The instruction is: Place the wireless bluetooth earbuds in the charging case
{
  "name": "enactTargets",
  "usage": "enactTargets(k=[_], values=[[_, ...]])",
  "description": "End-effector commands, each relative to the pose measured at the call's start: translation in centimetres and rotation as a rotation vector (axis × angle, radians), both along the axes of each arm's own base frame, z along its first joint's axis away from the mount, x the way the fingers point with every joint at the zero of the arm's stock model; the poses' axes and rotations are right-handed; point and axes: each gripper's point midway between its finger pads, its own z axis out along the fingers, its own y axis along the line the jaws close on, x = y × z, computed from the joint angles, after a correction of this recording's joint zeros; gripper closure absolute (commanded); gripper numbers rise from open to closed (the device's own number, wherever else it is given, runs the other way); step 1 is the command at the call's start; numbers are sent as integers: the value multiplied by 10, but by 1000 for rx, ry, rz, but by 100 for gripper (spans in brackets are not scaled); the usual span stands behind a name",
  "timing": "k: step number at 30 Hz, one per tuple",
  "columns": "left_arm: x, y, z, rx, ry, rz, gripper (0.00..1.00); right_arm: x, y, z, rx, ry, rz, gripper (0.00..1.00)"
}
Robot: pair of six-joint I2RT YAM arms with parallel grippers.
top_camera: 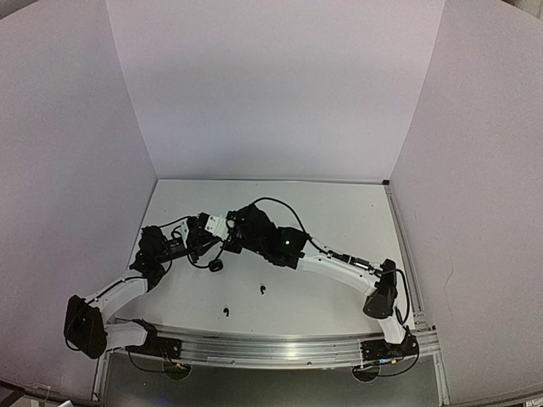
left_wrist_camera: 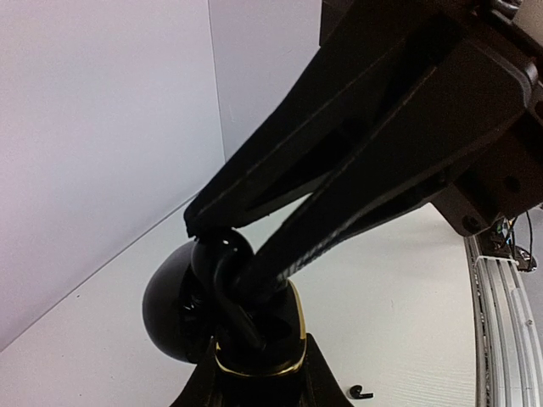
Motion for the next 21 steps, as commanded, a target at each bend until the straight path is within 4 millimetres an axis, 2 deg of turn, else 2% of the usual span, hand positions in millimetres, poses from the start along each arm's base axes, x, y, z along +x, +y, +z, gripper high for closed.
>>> enactTargets(k=[1,10,21], values=[[-2,-2,31,-46,-80,-22,100,4,7,-7,6,-4,-14,100],[2,0,35,-93,-29,3,100,4,11,-19,4,18,-8,100],[9,4,40,-165,44,46,100,-11,9,-39,-23,43,70,100]])
